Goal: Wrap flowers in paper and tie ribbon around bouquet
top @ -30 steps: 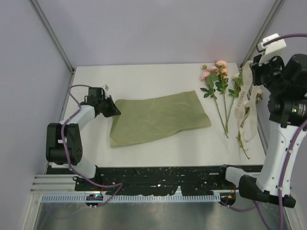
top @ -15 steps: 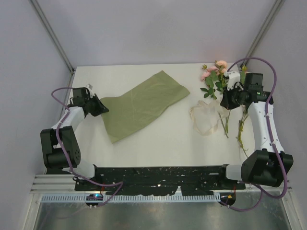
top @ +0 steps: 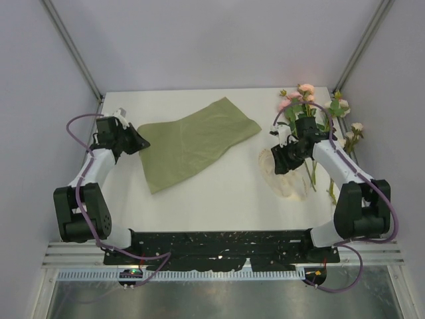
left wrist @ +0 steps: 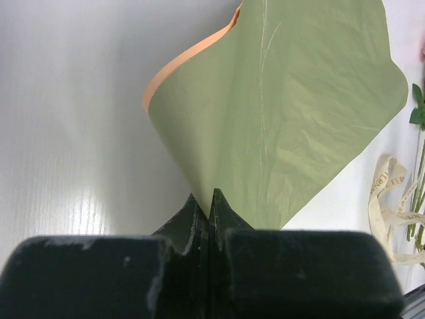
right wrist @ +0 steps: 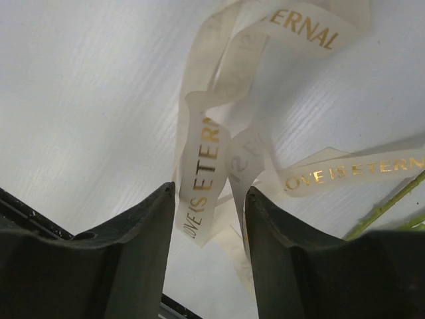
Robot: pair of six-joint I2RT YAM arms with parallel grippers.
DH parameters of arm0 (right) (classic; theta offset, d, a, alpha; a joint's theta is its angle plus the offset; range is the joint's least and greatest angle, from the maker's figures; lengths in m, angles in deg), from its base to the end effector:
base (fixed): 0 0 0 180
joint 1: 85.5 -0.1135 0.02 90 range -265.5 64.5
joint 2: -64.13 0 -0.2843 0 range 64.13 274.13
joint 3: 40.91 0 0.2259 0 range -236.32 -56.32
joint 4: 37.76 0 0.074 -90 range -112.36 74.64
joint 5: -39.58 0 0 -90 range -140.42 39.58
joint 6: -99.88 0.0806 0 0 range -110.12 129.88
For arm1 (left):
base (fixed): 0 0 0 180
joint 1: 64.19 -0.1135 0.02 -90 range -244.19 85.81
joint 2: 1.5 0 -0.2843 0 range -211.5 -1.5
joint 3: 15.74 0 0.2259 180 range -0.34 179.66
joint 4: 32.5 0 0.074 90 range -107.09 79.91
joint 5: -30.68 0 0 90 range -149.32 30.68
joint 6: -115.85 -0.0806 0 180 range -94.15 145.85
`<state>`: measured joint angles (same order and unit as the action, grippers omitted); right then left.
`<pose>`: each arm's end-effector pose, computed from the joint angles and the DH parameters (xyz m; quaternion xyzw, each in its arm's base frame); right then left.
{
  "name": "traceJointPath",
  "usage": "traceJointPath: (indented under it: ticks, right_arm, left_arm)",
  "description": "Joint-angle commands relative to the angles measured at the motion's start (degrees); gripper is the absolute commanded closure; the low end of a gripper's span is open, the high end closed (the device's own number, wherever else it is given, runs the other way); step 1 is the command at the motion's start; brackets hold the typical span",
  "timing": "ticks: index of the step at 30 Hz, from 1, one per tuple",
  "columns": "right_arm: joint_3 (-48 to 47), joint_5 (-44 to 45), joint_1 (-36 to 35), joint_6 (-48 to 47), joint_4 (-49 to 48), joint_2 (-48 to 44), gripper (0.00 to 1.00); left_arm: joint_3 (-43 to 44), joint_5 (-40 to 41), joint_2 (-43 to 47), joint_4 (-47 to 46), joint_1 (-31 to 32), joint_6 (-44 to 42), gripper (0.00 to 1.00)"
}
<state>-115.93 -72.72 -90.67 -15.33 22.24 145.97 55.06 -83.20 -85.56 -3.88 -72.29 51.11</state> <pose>0.2586 0.0541 0.2315 -0.2893 0.9174 0.1522 0.2271 0.3218 0.0128 0.2459 -0.1756 0.8800 -0.2463 0.3662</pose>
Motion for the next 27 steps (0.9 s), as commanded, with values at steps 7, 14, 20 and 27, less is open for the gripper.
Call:
traceJointPath:
  ticks: [7,14,20,27]
  right_arm:
    - [-17.54,-0.27,2.27,9.28,0.49,2.45,0.05]
    - [-25.21,-18.28,2.18,23.78,-2.49,5.25,0.05]
    - [-9.78,-29.9,-0.1,45.14,-20.84,5.87,0.05]
    - [5.03,-27.89,-9.85,62.13,-48.64,8.5,0.05]
  left_arm:
    - [9.72,-5.91,8.8,-5.39,2.2,-11.51,1.0]
    - [10.89,-13.83,19.96,11.89,20.63,-48.58,1.0]
    - [-10.71,-7.68,32.97,17.2,39.89,-68.57,1.0]
    - [-21.55,-7.32,31.84,5.0,42.99,-64.82,1.0]
